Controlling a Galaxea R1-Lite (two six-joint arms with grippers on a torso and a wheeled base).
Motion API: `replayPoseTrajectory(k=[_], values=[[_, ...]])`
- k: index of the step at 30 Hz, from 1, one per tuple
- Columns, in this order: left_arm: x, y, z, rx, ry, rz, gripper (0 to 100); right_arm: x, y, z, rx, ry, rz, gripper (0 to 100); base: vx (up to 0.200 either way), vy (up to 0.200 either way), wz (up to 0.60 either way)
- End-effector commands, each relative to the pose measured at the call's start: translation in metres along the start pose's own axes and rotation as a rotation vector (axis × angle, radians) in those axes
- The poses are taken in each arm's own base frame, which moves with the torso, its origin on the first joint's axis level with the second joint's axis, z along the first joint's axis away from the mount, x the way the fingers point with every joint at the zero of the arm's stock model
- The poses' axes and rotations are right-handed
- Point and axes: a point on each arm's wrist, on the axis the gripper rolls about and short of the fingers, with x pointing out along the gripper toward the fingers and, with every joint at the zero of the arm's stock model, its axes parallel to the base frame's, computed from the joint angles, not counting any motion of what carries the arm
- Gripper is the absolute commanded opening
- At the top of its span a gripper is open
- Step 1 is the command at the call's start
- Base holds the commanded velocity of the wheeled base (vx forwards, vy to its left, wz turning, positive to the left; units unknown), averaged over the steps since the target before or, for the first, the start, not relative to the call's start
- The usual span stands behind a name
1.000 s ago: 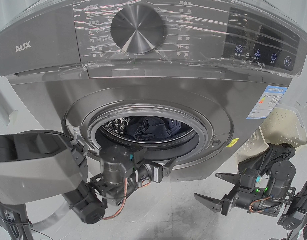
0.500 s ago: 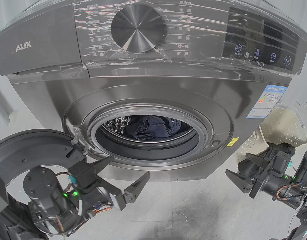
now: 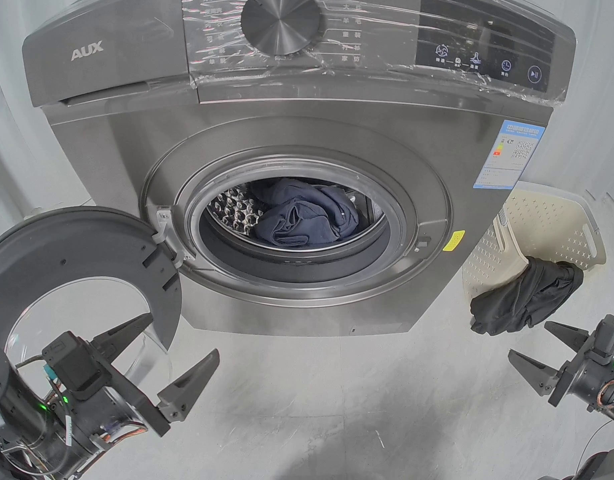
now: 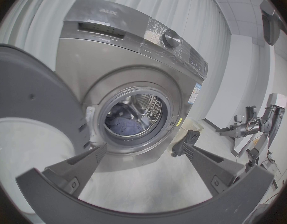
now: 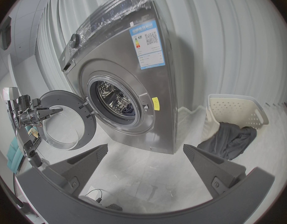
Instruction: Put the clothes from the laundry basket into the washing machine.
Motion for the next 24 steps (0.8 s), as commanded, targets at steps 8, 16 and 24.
replayPoseTrajectory(k=[8,16,24], values=[[-0.070,0.030,0.007,-0.029,-0.016,0.122,100,-0.057,-0.003,-0.007,0.002,-0.133,-0.077,100,-0.175,0.000,0.00],[-0.106,0.038,0.004,-0.039,-0.083,0.145,100,-0.076,-0.002,-0.018,0.005,-0.135,-0.109,100,0.000,-0.075,0.00],[-0.110,0.040,0.000,-0.024,-0.057,0.162,100,-0.083,-0.002,-0.013,0.009,-0.134,-0.140,100,0.000,-0.200,0.00]])
